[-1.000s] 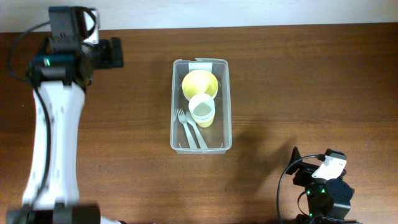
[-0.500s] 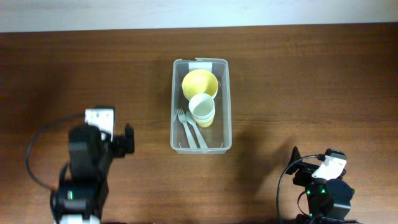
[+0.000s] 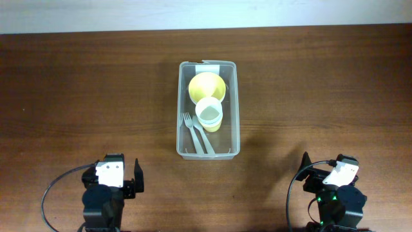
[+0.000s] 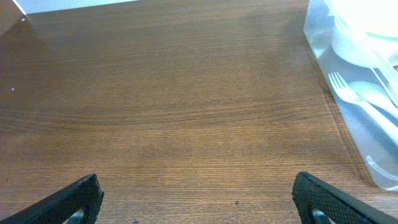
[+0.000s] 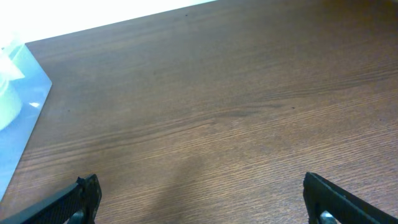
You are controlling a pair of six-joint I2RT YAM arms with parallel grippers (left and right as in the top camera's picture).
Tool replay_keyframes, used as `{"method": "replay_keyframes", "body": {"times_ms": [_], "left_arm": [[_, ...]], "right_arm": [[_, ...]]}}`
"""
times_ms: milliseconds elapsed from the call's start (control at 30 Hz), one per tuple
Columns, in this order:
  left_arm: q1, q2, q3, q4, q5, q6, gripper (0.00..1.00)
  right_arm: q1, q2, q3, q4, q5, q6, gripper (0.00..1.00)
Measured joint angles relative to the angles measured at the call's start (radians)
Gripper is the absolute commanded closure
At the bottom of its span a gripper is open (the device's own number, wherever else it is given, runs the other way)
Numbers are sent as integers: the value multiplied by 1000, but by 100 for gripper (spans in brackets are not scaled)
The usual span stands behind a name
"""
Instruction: Pack container
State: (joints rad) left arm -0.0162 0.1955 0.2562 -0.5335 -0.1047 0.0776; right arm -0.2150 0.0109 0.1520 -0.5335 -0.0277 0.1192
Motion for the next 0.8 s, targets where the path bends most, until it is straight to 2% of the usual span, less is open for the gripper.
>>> {"method": "replay_keyframes", "body": {"times_ms": [433,800], "left_arm": [[-27,-175,-96,1,3,-3,0],[-44,-179,-100,22,3,-3,0]], "right_arm": [[0,0,0,0,0,0,1],[0,0,0,0,0,0,1]]}}
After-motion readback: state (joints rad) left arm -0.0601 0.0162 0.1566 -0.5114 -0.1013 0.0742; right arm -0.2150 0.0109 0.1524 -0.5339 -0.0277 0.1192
